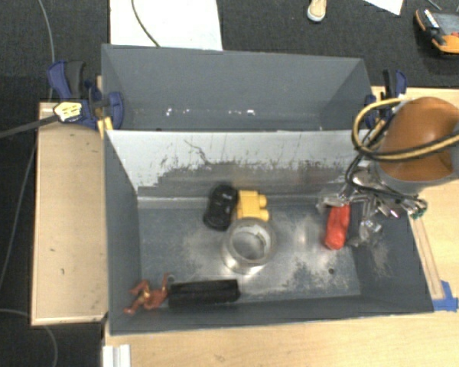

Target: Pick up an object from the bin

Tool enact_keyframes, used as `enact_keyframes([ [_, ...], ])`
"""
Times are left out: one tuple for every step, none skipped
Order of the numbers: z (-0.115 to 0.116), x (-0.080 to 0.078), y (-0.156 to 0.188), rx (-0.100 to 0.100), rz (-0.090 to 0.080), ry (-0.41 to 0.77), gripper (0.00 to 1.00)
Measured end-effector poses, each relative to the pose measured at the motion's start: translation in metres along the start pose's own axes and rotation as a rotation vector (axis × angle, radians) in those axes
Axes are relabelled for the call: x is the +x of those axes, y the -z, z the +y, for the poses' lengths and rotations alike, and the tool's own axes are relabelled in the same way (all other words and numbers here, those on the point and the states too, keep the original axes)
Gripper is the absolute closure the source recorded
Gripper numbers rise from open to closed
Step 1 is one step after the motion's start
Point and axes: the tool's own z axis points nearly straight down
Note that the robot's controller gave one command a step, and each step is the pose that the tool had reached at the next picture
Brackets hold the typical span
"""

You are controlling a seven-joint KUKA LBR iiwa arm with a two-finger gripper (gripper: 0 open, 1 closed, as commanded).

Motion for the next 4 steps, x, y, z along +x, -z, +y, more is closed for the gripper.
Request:
enact_keyframes([
  [0.005,-0.010,-0.001,0.003,0.002,0.419,1.00],
  [0.005,-0.010,-0.001,0.003,0.002,0.417,1.00],
  [0.005,-0.011,0.001,0.003,-0.001,0.412,1.00],
  [0.005,-0.012,0.016,0.007,-0.004,0.408,1.00],
])
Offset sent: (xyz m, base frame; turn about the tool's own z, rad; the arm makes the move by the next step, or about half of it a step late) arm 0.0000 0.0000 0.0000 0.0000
